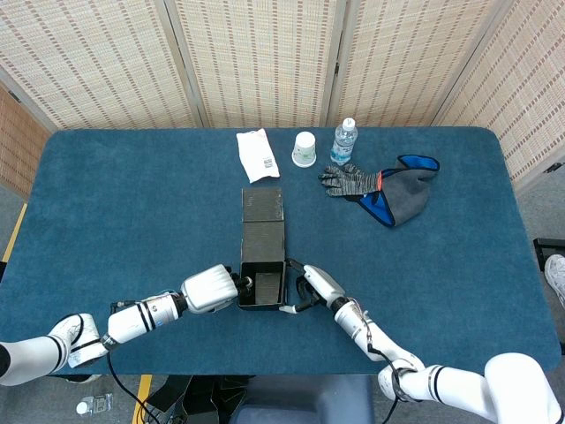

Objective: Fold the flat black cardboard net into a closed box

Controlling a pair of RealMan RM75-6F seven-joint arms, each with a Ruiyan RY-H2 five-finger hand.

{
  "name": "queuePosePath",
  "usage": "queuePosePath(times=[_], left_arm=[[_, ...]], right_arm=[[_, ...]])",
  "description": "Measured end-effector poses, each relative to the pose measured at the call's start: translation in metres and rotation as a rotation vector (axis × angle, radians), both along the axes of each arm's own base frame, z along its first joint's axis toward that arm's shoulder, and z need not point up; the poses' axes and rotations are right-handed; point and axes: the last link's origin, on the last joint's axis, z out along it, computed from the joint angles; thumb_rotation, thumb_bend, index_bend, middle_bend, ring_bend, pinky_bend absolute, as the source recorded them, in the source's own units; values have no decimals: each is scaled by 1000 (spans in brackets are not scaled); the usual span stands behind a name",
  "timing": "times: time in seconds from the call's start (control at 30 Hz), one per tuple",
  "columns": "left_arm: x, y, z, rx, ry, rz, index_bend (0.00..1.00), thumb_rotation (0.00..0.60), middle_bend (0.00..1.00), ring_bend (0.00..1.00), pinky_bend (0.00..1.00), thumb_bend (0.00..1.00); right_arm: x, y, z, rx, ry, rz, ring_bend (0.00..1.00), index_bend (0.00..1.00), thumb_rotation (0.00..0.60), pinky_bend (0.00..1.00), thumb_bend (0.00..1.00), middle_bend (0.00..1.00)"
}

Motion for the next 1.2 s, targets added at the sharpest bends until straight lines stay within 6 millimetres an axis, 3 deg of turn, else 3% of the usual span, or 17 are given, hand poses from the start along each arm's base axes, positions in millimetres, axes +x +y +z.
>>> queuePosePath(times=[0.33,0.67,0.9,1.2], left_arm=[[2,-1,3,11,17,0,455,600,405,511,508,428],[-5,-5,13,32,39,39,339,600,259,490,482,428],[-15,-9,23,69,33,91,147,600,63,446,460,427],[-24,-20,39,123,-16,174,86,600,33,354,459,424]], right_arm=[[-1,1,1,-2,-9,-2,745,279,600,999,359,334],[-2,-2,3,-17,-12,-6,745,279,600,999,359,334],[-1,-2,3,-23,-17,-7,746,279,600,999,364,327],[0,-4,4,-38,-26,-8,746,279,600,999,364,312]])
